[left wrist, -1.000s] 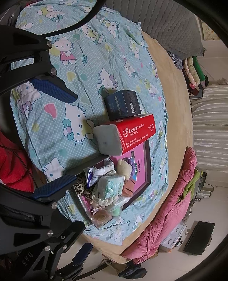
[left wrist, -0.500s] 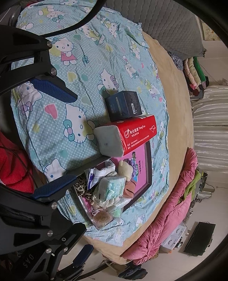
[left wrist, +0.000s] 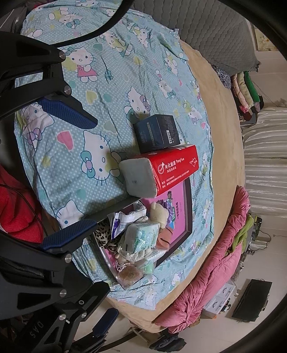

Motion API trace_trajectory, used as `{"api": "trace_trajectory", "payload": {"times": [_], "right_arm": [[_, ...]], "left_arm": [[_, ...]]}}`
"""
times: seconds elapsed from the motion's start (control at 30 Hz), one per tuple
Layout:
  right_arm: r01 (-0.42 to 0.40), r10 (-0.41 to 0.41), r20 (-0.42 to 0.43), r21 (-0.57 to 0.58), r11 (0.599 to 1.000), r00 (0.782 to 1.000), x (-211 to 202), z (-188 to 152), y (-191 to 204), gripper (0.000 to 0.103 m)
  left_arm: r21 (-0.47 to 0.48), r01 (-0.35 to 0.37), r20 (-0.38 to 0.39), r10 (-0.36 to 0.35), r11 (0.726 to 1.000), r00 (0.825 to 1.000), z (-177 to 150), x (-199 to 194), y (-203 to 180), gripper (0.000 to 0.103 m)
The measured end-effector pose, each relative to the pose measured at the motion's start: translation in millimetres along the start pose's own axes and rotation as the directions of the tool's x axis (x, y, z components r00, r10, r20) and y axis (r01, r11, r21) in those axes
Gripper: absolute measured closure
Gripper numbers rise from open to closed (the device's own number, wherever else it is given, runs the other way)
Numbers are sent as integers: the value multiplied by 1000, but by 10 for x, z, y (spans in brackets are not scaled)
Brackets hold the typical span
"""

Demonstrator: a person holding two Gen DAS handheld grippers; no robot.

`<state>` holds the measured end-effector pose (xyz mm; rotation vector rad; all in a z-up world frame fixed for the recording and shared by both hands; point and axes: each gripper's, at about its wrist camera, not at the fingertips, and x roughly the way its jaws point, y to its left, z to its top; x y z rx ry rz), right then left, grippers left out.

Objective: Organize soft objects

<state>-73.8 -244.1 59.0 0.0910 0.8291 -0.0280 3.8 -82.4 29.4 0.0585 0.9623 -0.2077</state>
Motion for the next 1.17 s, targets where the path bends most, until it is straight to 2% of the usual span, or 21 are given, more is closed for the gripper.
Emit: {"api": "trace_trajectory", "payload": {"times": [1.03,1.17], "right_arm": [[2,-2,4,-2,1000,1000,-5,-1,-3,21],[6,-6,7,-3,1000,1000,10,7,-25,21]], "left_arm": [[-2,-5,-1,5,1000,1000,-13,9,18,20],[-4,3,42,-2,1000,999,-20,22,74,19]]}}
